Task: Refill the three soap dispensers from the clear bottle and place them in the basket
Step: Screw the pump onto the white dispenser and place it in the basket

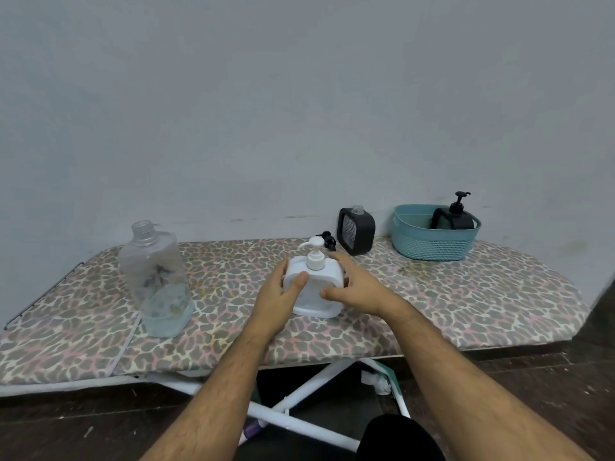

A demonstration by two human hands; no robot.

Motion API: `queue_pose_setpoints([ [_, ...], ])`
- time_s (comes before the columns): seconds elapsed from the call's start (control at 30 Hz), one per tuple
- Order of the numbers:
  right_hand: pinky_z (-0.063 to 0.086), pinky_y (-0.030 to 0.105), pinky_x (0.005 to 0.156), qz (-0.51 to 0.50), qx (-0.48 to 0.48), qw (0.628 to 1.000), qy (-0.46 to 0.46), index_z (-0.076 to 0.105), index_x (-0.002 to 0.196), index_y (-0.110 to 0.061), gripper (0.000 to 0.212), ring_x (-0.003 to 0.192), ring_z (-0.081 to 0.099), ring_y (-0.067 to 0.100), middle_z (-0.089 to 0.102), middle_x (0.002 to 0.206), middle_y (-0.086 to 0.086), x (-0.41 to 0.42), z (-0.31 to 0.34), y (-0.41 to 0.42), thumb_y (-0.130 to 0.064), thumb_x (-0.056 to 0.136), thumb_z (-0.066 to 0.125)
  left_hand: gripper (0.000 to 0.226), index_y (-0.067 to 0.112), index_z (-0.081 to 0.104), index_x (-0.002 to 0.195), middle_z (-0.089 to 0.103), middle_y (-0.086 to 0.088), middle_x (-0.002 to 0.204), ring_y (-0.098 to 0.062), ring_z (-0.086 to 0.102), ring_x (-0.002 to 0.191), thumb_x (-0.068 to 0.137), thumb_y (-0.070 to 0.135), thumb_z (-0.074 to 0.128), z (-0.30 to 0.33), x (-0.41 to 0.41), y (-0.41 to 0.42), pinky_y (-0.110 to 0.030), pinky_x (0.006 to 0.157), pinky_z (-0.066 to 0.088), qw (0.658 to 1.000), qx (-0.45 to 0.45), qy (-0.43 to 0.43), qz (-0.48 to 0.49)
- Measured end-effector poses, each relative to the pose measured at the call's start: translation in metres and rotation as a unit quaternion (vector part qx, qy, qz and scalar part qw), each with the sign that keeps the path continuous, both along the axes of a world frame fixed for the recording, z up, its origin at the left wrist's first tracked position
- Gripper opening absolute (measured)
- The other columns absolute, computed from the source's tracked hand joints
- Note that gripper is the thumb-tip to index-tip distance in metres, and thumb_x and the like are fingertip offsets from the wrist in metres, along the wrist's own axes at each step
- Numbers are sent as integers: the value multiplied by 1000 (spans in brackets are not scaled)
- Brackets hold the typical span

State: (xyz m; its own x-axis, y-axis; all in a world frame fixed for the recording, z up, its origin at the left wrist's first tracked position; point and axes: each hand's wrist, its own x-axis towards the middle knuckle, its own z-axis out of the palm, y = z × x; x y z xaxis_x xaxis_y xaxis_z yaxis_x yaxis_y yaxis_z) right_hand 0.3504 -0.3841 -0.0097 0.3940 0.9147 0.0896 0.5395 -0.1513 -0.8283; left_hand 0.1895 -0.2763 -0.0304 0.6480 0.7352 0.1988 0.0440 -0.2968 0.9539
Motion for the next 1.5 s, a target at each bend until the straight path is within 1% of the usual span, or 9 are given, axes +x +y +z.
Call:
queue_pose_setpoints([
  [0.13,56,31,77,2,9,998,61,44,140,-35,65,105,63,17,55,128,1,8,5,-10,-13,85,72,52,27,47,141,61,12,122,-3,63,99,93,45,59,-4,-1,5,-20,71,54,1000,-8,7,14],
  [0.33,58,45,90,3,15,995,103,56,134,-31,57,109,64,23,63,122,1,14,5,-17,-10,84,75,37,38,57,128,68,10,115,-14,69,99,93,49,59,-10,7,3,-47,82,60,1000,-23,-11,8],
  [0.53,59,38,85,-18,29,994,104,56,130,-24,52,107,65,23,62,121,4,33,12,-35,-8,84,75,38,26,59,130,67,6,116,-13,67,100,95,39,59,0,33,-8,-37,81,59,1000,1,-18,-8],
  [0.67,60,41,83,-44,55,992,100,59,121,-21,48,101,68,23,67,116,-1,56,19,-53,-7,79,79,26,35,62,121,69,8,112,-12,68,98,96,39,58,11,63,-19,-32,78,59,998,1,-27,-51],
  [0.8,59,36,80,-89,91,987,98,60,115,-23,47,96,69,21,69,113,1,81,27,-69,-8,76,83,44,33,59,131,68,6,119,-13,66,106,91,51,56,23,103,-28,-36,85,57,996,5,-43,-84],
  [0.93,60,42,84,-146,131,978,73,62,112,-25,46,95,71,19,71,110,-3,107,36,-82,-16,73,86,38,32,57,134,65,10,122,-6,63,108,97,41,55,38,149,-35,-25,87,53,994,-5,-65,-86],
  [1.13,60,44,81,-222,193,955,44,63,110,-30,42,93,70,14,67,113,-9,149,48,-89,-25,75,86,50,26,53,138,60,8,131,-9,57,118,95,50,55,63,221,-38,-34,100,48,994,27,-67,-76],
  [1.33,59,35,81,-315,235,919,-5,62,108,-29,44,91,68,6,69,101,-15,192,58,-76,-28,72,87,50,22,55,130,64,8,121,-9,61,111,92,55,57,72,284,-40,-33,95,52,994,19,-81,-76],
  [1.5,58,33,80,-356,217,909,-25,61,109,-27,44,92,66,6,68,101,-14,227,58,-59,-34,73,85,96,25,44,142,54,1,142,-18,53,129,71,90,47,57,336,-25,-47,107,45,993,-3,-31,-113],
])
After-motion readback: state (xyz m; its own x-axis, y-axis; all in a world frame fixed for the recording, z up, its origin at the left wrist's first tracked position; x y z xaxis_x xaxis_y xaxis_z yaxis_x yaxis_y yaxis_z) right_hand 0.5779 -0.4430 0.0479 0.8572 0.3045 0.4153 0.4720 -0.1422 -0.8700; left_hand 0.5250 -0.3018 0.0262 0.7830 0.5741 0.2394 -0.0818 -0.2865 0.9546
